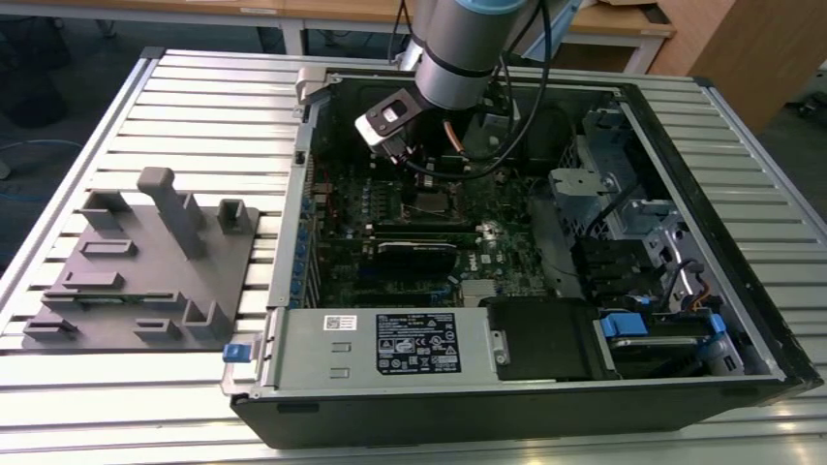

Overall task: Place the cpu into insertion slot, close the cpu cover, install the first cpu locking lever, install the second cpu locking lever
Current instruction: 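Place the cpu into insertion slot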

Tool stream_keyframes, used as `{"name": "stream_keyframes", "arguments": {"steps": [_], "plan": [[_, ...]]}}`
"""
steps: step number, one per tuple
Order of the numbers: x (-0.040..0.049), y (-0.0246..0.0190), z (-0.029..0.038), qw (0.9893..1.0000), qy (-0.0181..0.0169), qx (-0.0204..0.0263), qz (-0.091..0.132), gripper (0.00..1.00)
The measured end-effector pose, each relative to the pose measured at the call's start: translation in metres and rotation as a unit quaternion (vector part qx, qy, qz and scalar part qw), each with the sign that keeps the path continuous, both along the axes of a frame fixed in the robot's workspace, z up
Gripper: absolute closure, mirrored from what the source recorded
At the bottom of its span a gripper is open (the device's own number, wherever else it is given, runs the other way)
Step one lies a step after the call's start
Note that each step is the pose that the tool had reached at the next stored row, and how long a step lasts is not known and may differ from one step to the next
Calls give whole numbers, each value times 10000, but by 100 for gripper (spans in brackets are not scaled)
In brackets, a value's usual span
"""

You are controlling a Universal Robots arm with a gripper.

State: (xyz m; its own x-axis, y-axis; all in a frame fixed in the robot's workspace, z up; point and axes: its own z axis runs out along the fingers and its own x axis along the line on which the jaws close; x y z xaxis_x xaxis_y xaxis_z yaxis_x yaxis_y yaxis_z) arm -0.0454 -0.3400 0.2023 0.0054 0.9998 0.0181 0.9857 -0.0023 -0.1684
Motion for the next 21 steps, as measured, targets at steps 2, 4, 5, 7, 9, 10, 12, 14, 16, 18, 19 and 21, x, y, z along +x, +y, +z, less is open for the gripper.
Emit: {"name": "stream_keyframes", "arguments": {"steps": [2, 4, 5, 7, 9, 10, 12, 14, 16, 18, 19, 21], "plan": [[0, 0, 0, 10000, 5, 0, 0, 90], [0, 0, 0, 10000, 10, 0, 0, 90], [0, 0, 0, 10000, 13, 0, 0, 90], [0, 0, 0, 10000, 18, 0, 0, 90], [0, 0, 0, 10000, 23, 0, 0, 90], [0, 0, 0, 10000, 25, 0, 0, 90], [0, 0, 0, 10000, 31, 0, 0, 90], [0, 0, 0, 10000, 36, 0, 0, 90], [0, 0, 0, 10000, 41, 0, 0, 90], [0, 0, 0, 10000, 46, 0, 0, 90], [0, 0, 0, 10000, 49, 0, 0, 90], [0, 0, 0, 10000, 54, 0, 0, 90]]}}
